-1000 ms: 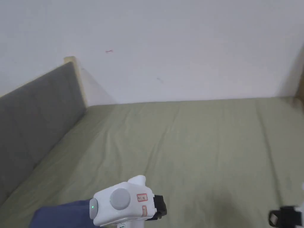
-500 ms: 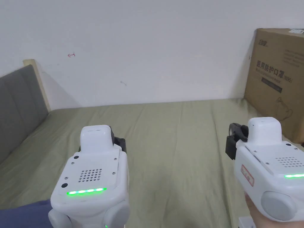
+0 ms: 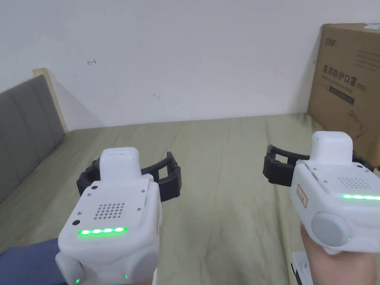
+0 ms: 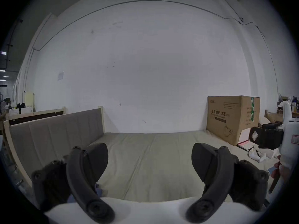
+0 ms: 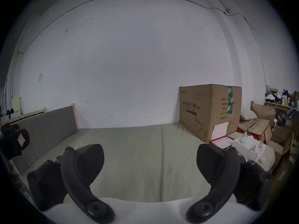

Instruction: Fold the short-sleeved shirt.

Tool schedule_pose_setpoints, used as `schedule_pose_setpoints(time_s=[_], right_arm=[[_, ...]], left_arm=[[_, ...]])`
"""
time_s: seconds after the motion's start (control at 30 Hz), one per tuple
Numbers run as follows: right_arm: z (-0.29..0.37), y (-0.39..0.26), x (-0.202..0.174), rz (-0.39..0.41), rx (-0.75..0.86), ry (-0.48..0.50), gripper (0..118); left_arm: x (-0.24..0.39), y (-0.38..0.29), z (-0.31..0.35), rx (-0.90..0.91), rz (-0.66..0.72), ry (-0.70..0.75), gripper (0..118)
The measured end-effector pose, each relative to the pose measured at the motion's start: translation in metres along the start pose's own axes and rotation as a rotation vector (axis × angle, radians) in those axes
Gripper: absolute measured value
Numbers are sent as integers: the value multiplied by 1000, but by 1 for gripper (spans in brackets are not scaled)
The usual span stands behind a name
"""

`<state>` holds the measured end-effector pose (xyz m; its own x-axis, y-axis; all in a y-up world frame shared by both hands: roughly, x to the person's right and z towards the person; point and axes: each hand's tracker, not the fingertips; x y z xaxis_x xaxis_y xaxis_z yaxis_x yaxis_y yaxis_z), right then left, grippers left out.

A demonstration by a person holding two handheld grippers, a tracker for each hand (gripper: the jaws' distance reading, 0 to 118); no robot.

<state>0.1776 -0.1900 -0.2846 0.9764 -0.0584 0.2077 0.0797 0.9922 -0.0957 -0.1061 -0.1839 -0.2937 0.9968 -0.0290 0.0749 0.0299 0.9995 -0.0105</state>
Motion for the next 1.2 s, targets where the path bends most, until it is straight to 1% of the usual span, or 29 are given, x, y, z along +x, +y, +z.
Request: schedule_pose_setpoints(time_s=[0.17,0.33,0.5,0.67,0.87,1.03,1.2], right_arm=[[-2,10,2,-4,12,9,114],[0,20,3,19,19,8,115],[0,25,0,24,19,23,115],[-1,19,-10,52,-2,47,115],[-1,15,-17,55,-27,63,115],[-3,16,-19,49,-36,71,115],[-2,16,-19,44,-49,75,115]], left_arm=[[8,5,-10,-11,-5,4,110],[15,15,-14,-6,-19,-12,110],[15,18,-10,-8,14,-36,110],[17,16,-12,-37,-5,18,110],[15,13,-13,-56,-5,28,110],[13,14,-13,-69,14,-7,110],[14,13,-12,-79,25,-3,110]])
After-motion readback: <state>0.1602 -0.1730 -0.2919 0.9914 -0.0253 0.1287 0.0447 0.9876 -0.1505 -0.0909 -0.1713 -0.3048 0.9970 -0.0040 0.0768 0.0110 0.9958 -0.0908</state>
